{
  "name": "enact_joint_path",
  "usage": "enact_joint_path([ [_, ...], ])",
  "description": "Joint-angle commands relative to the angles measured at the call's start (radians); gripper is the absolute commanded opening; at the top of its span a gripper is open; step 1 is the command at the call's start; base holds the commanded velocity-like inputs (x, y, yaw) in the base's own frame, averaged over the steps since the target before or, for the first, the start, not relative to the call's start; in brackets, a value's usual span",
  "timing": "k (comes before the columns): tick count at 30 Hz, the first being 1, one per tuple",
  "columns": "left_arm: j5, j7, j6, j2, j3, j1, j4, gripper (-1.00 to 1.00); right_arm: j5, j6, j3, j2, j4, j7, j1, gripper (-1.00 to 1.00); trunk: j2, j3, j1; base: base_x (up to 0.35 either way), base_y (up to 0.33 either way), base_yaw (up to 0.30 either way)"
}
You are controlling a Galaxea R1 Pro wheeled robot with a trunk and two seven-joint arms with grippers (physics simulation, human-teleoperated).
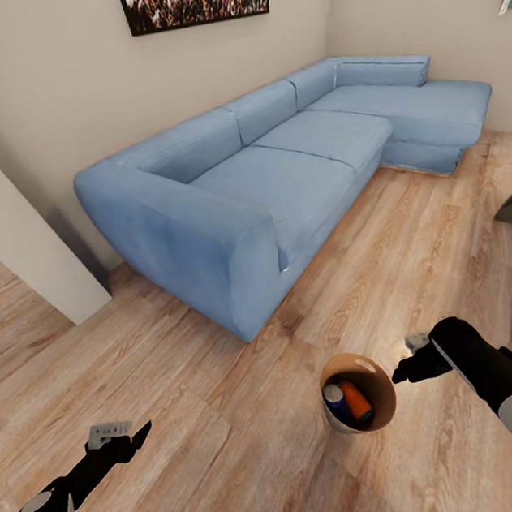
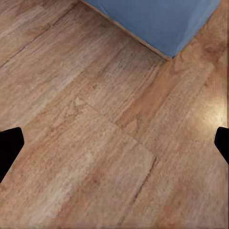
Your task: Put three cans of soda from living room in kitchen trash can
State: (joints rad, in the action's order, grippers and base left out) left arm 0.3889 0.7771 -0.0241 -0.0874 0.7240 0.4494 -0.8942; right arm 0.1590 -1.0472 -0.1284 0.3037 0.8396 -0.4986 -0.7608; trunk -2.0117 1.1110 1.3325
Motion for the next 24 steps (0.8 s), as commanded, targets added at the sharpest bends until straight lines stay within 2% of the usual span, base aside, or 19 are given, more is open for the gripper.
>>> enact_joint_path([
  [1,0.000,-0.001,0.001,0.000,0.000,0.000,0.013,1.00,0.000,0.000,0.000,0.003,0.043,-0.001,0.035,1.00,0.007,-0.003,-0.004,0.000,0.000,0.000],
  [4,0.000,-0.002,0.003,0.000,0.000,0.000,0.027,1.00,0.000,0.000,0.001,0.006,0.116,-0.001,0.100,1.00,0.028,-0.013,-0.015,0.000,0.000,0.000],
  [10,0.002,-0.009,0.006,-0.004,0.000,0.000,0.038,1.00,0.000,0.000,0.002,0.008,0.193,0.008,0.204,1.00,0.070,-0.031,-0.038,0.000,0.000,0.000],
  [11,0.002,-0.042,0.007,-0.008,0.000,0.000,0.075,1.00,-0.001,0.026,0.003,0.008,0.204,0.011,0.239,1.00,0.077,-0.035,-0.042,0.000,0.000,0.000],
  [15,0.002,-0.121,0.018,-0.012,-0.001,-0.001,0.188,1.00,-0.003,0.100,0.004,0.008,0.208,0.014,0.293,1.00,0.105,-0.047,-0.058,0.000,0.000,0.000],
  [17,0.002,-0.167,0.047,-0.020,-0.001,-0.001,0.265,1.00,-0.005,0.142,0.012,0.008,0.203,0.014,0.338,1.00,0.119,-0.053,-0.065,0.000,0.000,0.000],
  [20,0.003,-0.209,0.084,-0.052,-0.001,-0.012,0.360,1.00,-0.007,0.255,0.076,0.005,0.172,0.014,0.399,1.00,0.140,-0.063,-0.077,0.000,0.000,0.000],
  [21,0.002,-0.243,0.121,-0.068,-0.001,-0.038,0.439,1.00,-0.008,0.347,0.122,0.003,0.128,0.013,0.430,1.00,0.147,-0.066,-0.081,0.000,0.000,0.000],
  [23,0.003,-0.275,0.158,-0.075,-0.001,-0.055,0.491,1.00,-0.009,0.398,0.143,0.004,0.089,0.011,0.443,1.00,0.161,-0.072,-0.088,0.000,0.000,0.000],
  [24,0.003,-0.327,0.200,-0.083,-0.002,-0.074,0.549,1.00,-0.009,0.453,0.157,0.005,0.031,0.012,0.451,1.00,0.168,-0.075,-0.092,0.000,0.000,0.000],
])
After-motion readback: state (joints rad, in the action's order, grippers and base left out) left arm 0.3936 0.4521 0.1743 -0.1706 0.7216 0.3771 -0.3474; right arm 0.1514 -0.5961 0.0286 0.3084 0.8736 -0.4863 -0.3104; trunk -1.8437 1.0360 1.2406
